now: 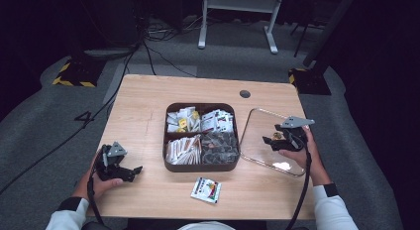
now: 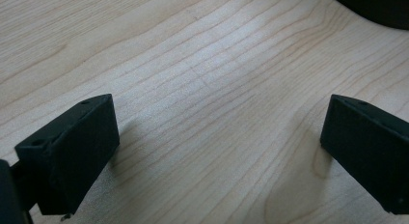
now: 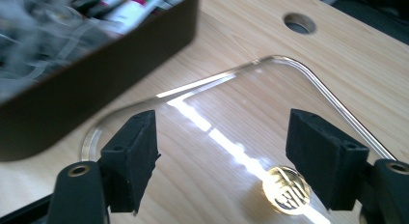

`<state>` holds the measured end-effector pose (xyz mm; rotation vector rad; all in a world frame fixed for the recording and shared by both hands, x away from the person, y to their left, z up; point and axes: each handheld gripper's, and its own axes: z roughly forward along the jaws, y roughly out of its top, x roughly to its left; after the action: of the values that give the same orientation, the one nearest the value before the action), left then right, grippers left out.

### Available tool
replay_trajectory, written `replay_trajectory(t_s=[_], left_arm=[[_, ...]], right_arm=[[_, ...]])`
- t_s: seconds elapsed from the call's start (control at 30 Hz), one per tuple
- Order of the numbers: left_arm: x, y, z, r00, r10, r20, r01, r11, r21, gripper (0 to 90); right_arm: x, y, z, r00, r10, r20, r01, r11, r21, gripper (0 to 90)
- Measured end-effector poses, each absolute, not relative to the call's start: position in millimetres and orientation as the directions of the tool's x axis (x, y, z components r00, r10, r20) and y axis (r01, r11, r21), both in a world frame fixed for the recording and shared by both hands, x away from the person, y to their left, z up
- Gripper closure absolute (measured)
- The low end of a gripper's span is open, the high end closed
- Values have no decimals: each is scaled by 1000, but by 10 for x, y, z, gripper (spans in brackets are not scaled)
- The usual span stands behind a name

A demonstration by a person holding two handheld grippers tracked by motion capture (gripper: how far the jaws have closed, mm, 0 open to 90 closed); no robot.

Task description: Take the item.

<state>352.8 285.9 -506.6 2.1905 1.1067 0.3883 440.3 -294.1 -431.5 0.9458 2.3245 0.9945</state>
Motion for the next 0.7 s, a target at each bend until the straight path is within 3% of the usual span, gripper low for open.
replay_trajectory(t_s=[0.7], left_arm=[[3530, 2859, -5065, 601, 799, -22, 607, -438, 663, 2]], right_arm=[[4752, -3289, -4695, -573, 816, -69, 558, 450, 697, 406]])
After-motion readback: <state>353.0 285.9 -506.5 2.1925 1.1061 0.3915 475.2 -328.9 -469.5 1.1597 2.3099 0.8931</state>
